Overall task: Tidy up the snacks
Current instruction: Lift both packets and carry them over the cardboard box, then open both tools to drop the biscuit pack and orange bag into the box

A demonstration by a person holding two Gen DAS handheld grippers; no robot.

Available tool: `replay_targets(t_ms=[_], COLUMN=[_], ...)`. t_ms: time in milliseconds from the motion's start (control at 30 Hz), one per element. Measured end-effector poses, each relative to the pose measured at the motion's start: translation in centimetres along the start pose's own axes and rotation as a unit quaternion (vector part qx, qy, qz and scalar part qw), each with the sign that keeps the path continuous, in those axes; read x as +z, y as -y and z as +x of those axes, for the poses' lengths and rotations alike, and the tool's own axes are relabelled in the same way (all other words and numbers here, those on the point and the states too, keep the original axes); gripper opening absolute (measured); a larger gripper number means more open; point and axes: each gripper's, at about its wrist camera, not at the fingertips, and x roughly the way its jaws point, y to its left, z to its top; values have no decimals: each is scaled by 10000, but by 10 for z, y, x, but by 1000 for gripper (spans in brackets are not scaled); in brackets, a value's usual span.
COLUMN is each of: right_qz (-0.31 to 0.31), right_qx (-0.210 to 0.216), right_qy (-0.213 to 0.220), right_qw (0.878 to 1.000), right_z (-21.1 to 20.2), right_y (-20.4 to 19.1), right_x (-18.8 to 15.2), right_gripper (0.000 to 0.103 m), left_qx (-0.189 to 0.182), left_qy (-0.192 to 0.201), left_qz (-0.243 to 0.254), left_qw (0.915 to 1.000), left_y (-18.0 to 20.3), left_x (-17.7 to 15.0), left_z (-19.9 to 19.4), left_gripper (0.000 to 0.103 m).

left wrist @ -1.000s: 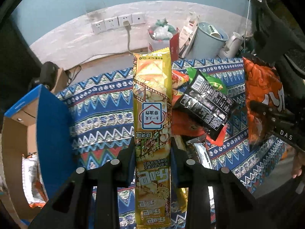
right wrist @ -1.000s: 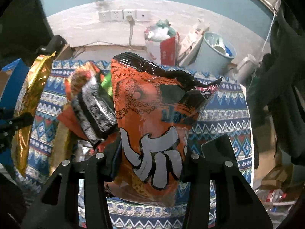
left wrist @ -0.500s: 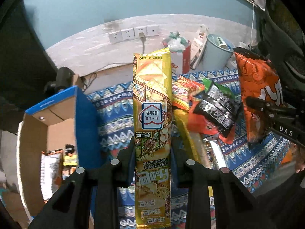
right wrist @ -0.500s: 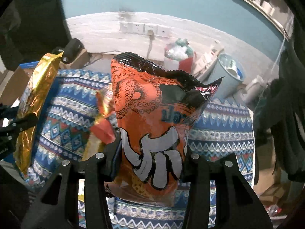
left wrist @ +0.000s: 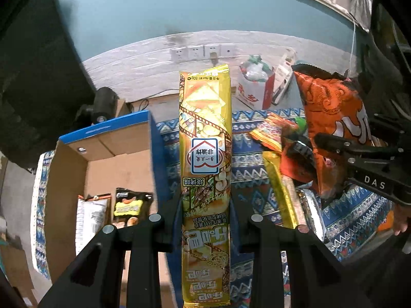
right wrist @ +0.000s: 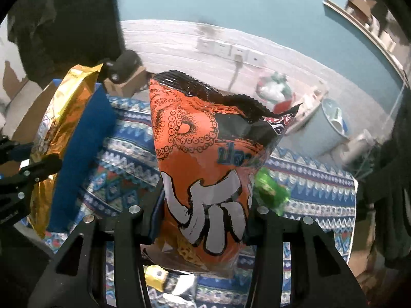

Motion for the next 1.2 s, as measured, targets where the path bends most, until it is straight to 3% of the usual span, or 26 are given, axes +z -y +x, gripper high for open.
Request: replay_targets(t_ms=[633, 1200], right_qz=[-493, -963], right_qx=[517, 875], right_qy=[-126, -145], right_qw=[9974, 9914], right_z=[21, 39], right_y=[-87, -177], right_x=[42, 67], right_gripper=[45, 45], left_qx=[166, 625], left_qy=[136, -258], left_qz=[-690, -1410], left_qw=[9974, 9877], left_y=[-90, -174], left_x=[-12, -48], left_z=[-15, 7], left_gripper=[31, 31])
